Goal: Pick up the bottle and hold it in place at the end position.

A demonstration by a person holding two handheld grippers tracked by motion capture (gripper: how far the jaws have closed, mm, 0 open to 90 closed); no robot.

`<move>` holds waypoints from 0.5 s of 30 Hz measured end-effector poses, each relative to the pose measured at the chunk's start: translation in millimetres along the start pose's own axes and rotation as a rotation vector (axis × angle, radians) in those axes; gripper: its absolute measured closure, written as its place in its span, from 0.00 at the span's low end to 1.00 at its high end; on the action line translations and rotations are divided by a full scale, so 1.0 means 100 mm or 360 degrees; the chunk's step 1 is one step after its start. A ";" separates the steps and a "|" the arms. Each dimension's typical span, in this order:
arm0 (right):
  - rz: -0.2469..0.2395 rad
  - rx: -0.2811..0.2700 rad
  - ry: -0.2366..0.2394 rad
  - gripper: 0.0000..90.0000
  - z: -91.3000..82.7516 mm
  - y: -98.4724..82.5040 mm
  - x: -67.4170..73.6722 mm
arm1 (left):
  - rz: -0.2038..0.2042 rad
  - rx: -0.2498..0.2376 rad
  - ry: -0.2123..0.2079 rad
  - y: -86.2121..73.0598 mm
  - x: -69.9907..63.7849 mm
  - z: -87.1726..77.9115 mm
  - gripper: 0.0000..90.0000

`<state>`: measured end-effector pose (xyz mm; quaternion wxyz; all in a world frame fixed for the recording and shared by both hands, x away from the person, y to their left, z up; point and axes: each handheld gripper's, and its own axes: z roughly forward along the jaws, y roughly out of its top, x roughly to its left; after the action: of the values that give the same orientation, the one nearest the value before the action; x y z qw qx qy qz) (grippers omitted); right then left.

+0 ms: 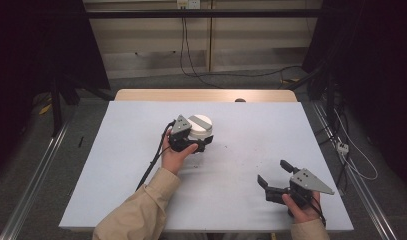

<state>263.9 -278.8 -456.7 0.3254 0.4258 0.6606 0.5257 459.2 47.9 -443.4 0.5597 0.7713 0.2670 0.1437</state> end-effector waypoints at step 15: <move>0.0004 0.0001 0.0004 0.05 -0.01 -0.01 0.00 | 0.0003 0.0015 -0.0022 -0.01 -0.05 0.13 0.20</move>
<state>262.8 -279.2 -457.0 0.3237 0.4259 0.6608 0.5264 461.6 34.7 -447.9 0.5578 0.7751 0.2629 0.1377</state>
